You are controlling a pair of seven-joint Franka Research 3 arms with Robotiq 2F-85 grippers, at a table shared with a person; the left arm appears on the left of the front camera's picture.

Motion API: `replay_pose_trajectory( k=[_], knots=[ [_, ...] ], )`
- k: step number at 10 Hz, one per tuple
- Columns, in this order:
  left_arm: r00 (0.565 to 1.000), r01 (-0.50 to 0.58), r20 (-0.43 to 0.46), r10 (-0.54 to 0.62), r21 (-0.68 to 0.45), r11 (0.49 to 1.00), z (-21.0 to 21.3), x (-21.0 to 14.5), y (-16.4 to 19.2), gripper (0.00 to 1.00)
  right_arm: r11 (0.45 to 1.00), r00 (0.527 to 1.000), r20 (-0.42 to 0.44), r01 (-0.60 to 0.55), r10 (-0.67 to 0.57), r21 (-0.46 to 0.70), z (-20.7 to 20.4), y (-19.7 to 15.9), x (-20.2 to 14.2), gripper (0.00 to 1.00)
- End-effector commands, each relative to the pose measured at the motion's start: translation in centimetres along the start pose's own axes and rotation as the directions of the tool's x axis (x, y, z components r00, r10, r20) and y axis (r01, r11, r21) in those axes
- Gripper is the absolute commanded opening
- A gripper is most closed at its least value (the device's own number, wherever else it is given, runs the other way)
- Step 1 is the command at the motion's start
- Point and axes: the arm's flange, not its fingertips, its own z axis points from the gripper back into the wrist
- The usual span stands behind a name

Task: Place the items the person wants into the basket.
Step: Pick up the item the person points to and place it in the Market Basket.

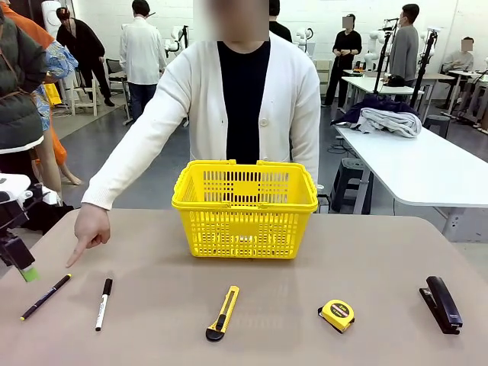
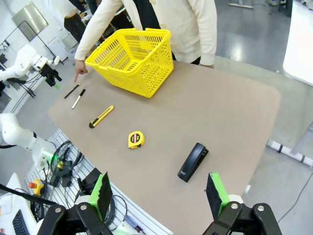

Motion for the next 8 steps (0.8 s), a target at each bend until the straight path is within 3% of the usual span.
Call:
replay_pose_trajectory(
  k=[1, 8],
  knots=[
    [0.999, 0.011, -0.030, -0.010, 0.048, 0.999, -1.0, 0.8, 0.3, 1.00, 1.000, 1.000, 0.012, -0.012, 0.012, 0.013, 0.0, 0.0, 0.0, 1.00],
    [0.999, -0.026, -0.017, 0.028, 0.092, 0.995, -4.2, 1.3, -0.2, 1.00, 1.000, 1.000, 0.012, -0.012, 0.012, 0.013, 0.0, 0.0, 0.0, 1.00]
  ],
)
